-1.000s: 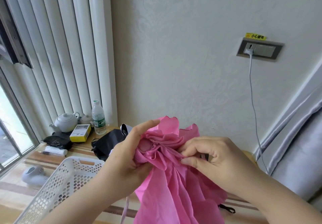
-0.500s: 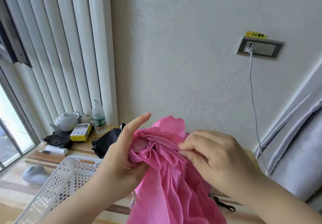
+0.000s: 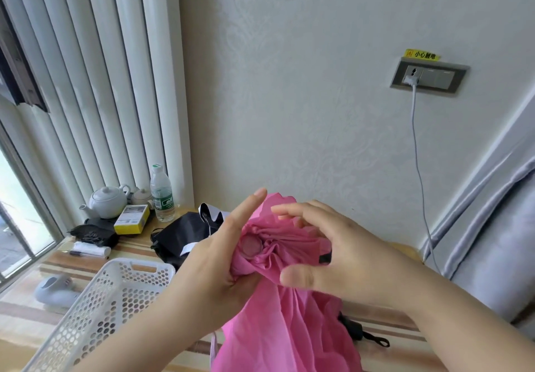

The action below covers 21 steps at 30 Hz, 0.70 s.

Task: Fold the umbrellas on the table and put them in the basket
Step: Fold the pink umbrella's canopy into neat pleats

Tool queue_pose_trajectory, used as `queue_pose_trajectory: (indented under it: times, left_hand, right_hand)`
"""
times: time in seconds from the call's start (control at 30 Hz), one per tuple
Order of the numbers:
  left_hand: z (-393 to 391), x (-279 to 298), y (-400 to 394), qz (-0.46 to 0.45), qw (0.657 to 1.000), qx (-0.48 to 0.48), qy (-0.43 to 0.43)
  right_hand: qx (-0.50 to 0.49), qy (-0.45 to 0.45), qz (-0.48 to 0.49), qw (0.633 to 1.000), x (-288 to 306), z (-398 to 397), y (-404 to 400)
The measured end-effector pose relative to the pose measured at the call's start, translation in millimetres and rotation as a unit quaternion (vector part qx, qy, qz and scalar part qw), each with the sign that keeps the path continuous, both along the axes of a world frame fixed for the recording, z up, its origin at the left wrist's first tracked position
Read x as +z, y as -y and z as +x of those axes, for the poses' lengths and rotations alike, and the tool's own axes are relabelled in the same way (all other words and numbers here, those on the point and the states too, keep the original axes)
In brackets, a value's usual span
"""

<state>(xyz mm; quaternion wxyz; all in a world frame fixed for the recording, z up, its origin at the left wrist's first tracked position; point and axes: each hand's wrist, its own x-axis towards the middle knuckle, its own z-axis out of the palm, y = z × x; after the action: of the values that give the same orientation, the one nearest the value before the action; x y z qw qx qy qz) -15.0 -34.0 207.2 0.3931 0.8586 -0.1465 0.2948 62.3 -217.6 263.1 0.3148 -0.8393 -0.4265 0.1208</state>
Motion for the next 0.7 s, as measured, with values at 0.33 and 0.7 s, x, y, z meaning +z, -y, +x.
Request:
queue_pose_trajectory:
  times: [0.33,0.7]
  left_hand:
    - [6.2,0.0,-1.8,-0.125,0.992,-0.017,0.001]
    - [20.6,-12.3,-19.8,-0.24,0.936,0.255,-0.032]
  right_hand:
    - [-0.015,0.149,0.188,0.971,-16.9,5.1,-13.6]
    - [-0.27,-0.011,0.109,0.957,-23.1,5.2,63.8]
